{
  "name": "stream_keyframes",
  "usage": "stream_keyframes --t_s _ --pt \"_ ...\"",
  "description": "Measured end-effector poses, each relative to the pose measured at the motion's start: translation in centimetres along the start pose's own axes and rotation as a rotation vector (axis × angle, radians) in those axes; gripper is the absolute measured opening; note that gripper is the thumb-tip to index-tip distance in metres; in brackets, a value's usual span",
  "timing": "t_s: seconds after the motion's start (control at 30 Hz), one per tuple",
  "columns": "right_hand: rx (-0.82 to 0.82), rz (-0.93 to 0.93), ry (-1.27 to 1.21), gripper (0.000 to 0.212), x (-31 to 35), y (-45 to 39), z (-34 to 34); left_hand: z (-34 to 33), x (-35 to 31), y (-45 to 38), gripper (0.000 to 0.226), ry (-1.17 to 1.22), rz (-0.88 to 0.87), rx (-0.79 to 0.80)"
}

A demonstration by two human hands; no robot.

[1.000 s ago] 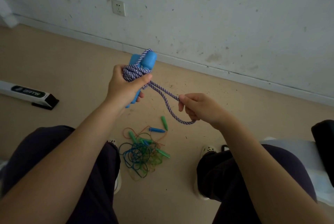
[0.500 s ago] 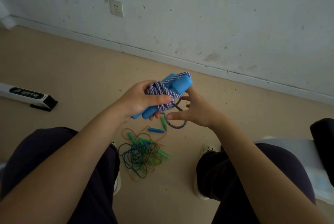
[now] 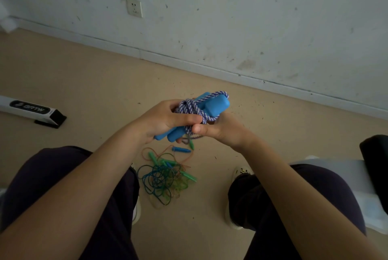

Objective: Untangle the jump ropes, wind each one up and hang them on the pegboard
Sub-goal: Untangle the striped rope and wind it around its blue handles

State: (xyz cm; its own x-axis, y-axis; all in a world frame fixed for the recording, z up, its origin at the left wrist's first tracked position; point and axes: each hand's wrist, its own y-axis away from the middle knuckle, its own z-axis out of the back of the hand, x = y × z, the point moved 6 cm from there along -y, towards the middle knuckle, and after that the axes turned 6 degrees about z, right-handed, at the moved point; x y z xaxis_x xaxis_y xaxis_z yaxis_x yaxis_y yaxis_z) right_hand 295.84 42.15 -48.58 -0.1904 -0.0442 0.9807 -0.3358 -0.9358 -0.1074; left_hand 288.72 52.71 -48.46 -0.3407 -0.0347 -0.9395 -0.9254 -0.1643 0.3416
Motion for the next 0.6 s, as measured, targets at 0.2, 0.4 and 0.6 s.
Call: stream_keyframes --t_s 0.2,0.4,0.6 --pt "-0.028 -0.032 0.058 0.017 0.4 0.2 -0.1 0.5 0.2 -0.4 0.043 -0.016 -0.016 -0.051" --pt "-0.047 -0.193 0.280 0.012 0.3 0.2 1.0 2.5 0.7 -0.8 0.040 -0.096 -0.009 -0.266" --pt "-0.134 -0.237 0.448 0.028 0.1 0.6 2.8 3.8 0.7 -0.8 0.045 -0.097 -0.042 -0.457"
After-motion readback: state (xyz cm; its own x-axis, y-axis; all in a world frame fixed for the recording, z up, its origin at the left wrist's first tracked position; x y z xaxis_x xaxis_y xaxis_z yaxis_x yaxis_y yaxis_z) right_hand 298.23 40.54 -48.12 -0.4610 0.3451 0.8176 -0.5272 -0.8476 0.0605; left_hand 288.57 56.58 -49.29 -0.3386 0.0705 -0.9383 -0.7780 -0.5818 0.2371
